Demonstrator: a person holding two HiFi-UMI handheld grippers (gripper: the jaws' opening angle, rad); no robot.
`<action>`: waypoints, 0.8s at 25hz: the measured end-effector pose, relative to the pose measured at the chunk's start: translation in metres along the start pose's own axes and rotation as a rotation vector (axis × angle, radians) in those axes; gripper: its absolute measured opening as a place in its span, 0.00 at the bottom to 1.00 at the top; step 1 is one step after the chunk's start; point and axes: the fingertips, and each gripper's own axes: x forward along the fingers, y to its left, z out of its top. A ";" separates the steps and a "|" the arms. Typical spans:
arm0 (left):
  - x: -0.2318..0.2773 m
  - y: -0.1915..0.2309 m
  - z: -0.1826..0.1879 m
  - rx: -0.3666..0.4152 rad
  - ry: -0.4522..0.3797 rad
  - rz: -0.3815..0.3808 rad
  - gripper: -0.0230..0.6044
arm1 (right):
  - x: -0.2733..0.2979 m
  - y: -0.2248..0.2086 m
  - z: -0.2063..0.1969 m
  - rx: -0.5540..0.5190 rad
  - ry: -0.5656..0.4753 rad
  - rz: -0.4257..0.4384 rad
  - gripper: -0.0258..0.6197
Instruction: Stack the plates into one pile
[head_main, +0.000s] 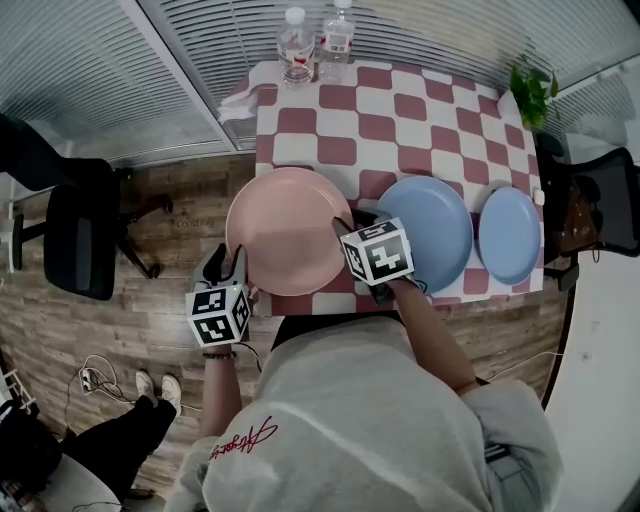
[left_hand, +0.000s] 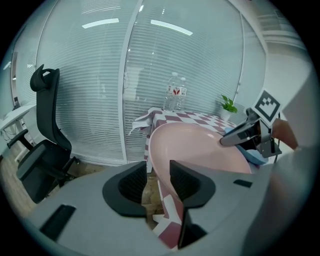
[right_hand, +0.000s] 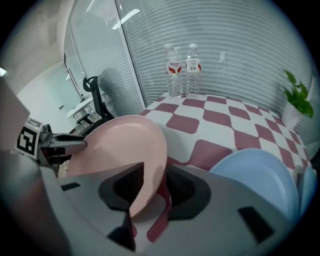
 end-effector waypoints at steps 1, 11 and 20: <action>0.001 -0.001 -0.001 0.002 0.007 0.000 0.26 | 0.000 0.001 0.000 -0.006 0.004 0.000 0.26; 0.006 -0.003 -0.006 0.058 0.056 0.051 0.22 | -0.003 -0.009 0.003 -0.037 -0.043 -0.078 0.13; -0.002 0.002 -0.001 -0.014 0.025 0.098 0.16 | -0.011 -0.006 0.008 0.003 -0.119 -0.098 0.12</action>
